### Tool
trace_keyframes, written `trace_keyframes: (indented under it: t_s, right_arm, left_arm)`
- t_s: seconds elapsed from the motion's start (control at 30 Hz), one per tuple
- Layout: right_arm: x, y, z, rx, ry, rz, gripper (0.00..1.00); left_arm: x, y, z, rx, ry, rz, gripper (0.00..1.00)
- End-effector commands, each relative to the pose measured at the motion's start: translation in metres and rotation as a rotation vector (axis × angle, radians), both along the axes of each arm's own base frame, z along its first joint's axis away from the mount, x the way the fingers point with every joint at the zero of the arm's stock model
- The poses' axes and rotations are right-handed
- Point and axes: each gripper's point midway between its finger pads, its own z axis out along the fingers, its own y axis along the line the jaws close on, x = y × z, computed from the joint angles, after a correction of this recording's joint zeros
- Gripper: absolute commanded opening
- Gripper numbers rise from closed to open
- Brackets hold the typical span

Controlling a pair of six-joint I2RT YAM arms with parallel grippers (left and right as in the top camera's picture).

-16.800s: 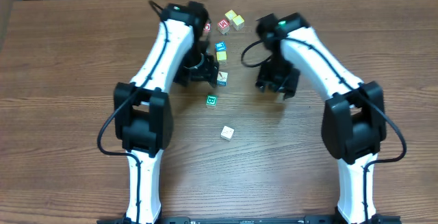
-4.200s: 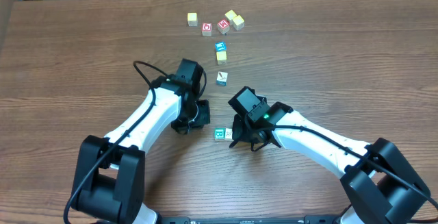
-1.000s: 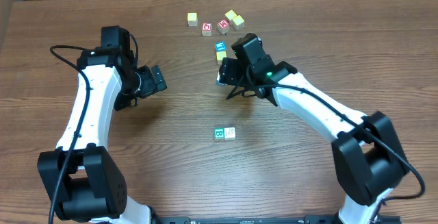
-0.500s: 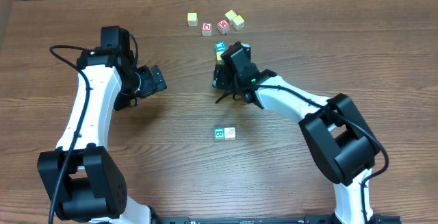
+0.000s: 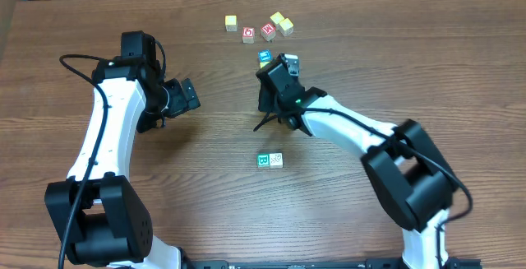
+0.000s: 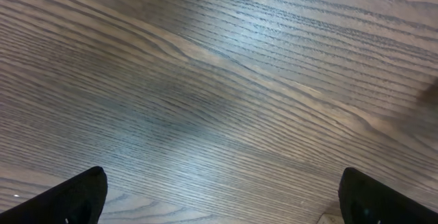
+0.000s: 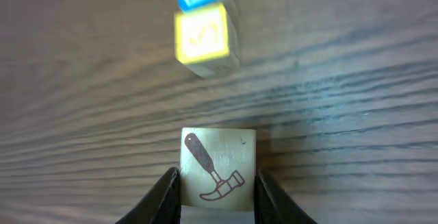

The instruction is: Flip 4 blocks

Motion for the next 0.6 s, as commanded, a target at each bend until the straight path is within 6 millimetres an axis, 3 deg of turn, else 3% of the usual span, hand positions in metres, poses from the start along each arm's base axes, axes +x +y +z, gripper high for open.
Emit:
trace_keyframes:
  t_s: [0.0,0.13,0.27,0.37,0.57]
  right_arm:
    - [0.003,-0.002,0.077,0.064,-0.112,-0.009,0.27]
    - [-0.016,-0.016,0.098,0.039,-0.079,-0.008,0.27]
    - [-0.047,-0.040,0.099,-0.040,0.021,-0.007,0.26]
    - [-0.078,-0.053,0.084,-0.087,0.163,0.015,0.24]
    - [-0.139,-0.052,0.047,-0.050,0.453,0.110,0.22]
  left_arm:
    - [0.004,0.001,0.002,0.014,-0.010,-0.019,1.00]
    - [0.004,0.001,0.002,0.014,-0.010,-0.019,1.00]
    - [0.004,0.001,0.002,0.014,-0.010,-0.019,1.00]
    - [0.004,0.001,0.002,0.014,-0.010,-0.018,1.00]
    - [0.004,0.001,0.002,0.014,-0.010,-0.019,1.00]
